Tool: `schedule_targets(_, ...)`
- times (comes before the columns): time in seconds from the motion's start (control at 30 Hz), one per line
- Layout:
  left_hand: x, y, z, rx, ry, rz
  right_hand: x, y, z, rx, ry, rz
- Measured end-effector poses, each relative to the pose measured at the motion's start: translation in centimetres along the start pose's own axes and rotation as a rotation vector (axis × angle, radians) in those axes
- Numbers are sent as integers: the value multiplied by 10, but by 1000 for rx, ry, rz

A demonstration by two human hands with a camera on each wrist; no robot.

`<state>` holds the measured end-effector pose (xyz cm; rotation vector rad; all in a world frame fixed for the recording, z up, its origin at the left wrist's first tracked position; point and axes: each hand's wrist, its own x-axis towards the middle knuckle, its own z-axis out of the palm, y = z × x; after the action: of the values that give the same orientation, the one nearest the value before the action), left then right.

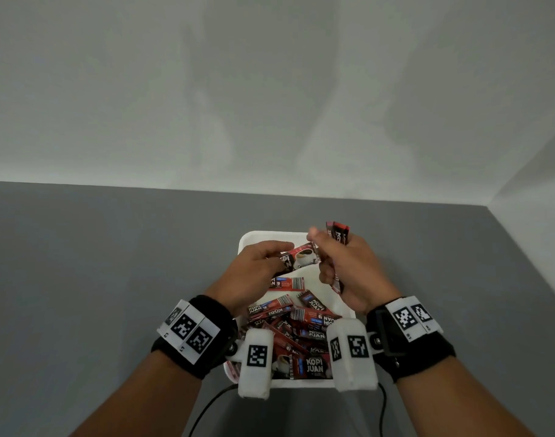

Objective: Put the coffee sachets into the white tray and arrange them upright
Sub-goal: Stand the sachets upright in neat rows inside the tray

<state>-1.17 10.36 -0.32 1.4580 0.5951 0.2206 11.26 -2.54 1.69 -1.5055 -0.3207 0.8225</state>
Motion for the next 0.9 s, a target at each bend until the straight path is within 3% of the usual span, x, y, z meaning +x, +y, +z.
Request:
schedule_targets(0.2,3,0,-11,-270,99,27,1,9,-10,-97,123,-68)
schedule_targets(0.4,1,-3,-6,-262,193,77,0,15,-6,-38,222,-94)
schedule_targets(0.47,0,-2,-1,-216,225,99,-3,13,-3,-163,266,-206)
schedule_targets(0.57,1,2,0,-139,222,108,-11,9,1,-731,144,-468)
schedule_targets(0.63,3,6,2,-142,199,106,-11,10,3,-937,-36,-502)
schedule_targets(0.7,1,11,5,-179,149,106,-8,17,5,-990,-115,-462)
schedule_targets(0.8,-3,14,10,-332,59,102,-3,22,7,-940,-73,-444)
schedule_targets(0.9,-6,6,15,-236,-4,127,-5,13,9,-798,-122,-288)
